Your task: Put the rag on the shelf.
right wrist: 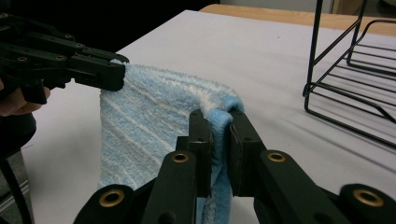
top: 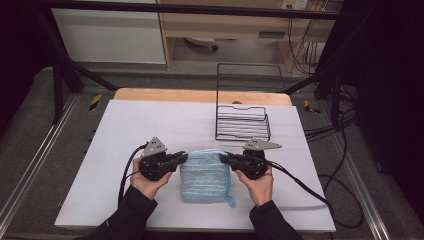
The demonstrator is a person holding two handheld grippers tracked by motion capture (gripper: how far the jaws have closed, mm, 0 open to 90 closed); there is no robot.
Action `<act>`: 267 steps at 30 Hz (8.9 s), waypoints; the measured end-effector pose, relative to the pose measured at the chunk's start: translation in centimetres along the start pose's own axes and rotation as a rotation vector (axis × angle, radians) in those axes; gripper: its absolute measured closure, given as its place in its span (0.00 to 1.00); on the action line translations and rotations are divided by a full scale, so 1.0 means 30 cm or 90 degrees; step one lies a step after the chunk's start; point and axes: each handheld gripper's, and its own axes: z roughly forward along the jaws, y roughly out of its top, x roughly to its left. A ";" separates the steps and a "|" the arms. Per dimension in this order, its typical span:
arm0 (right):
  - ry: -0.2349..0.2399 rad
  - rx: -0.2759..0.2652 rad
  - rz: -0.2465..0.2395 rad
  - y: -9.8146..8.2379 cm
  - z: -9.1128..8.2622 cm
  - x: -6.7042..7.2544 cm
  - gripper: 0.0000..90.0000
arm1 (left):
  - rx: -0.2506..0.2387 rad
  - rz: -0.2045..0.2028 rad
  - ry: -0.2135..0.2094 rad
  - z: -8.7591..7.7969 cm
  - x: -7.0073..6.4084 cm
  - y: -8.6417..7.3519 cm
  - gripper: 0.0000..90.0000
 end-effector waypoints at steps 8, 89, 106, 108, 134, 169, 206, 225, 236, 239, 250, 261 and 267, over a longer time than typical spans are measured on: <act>-0.005 -0.020 -0.017 0.022 -0.033 0.010 0.91 | -0.023 0.009 -0.001 -0.017 -0.021 0.025 0.91; -0.207 -0.321 -0.134 0.440 -0.388 0.001 0.91 | -0.325 0.058 0.002 0.069 -0.161 0.585 0.91; -0.224 -0.376 -0.159 0.567 -0.439 -0.025 0.91 | -0.379 0.072 0.004 0.065 -0.182 0.719 0.91; -0.225 -0.381 -0.162 0.583 -0.442 -0.031 0.91 | -0.384 0.078 0.010 0.065 -0.184 0.735 0.91; -0.232 -0.395 -0.169 0.731 -0.394 -0.133 0.91 | -0.403 0.077 0.045 0.128 -0.121 0.869 0.91; -0.235 -0.332 -0.138 0.683 -0.264 -0.312 0.91 | -0.326 0.103 0.077 0.293 -0.024 0.817 0.92; -0.230 -0.259 -0.123 0.548 -0.179 -0.406 0.91 | -0.235 0.162 0.091 0.391 -0.001 0.696 0.91; -0.198 -0.276 -0.113 0.538 -0.279 -0.358 0.90 | -0.240 0.167 0.018 0.319 -0.042 0.717 0.91; -0.176 -0.245 -0.106 0.508 -0.306 -0.328 0.88 | -0.202 0.183 -0.015 0.284 -0.058 0.678 0.90; -0.170 -0.236 -0.107 0.499 -0.313 -0.320 0.87 | -0.191 0.192 -0.018 0.279 -0.064 0.669 0.90; -0.149 -0.206 -0.120 0.454 -0.322 -0.307 0.88 | -0.148 0.202 -0.027 0.275 -0.082 0.624 0.90; -0.136 -0.206 -0.136 0.425 -0.317 -0.312 0.90 | -0.157 0.139 -0.036 0.217 -0.066 0.687 0.83; -0.129 -0.203 -0.142 0.411 -0.316 -0.316 0.90 | -0.168 0.086 -0.034 0.196 -0.044 0.747 0.90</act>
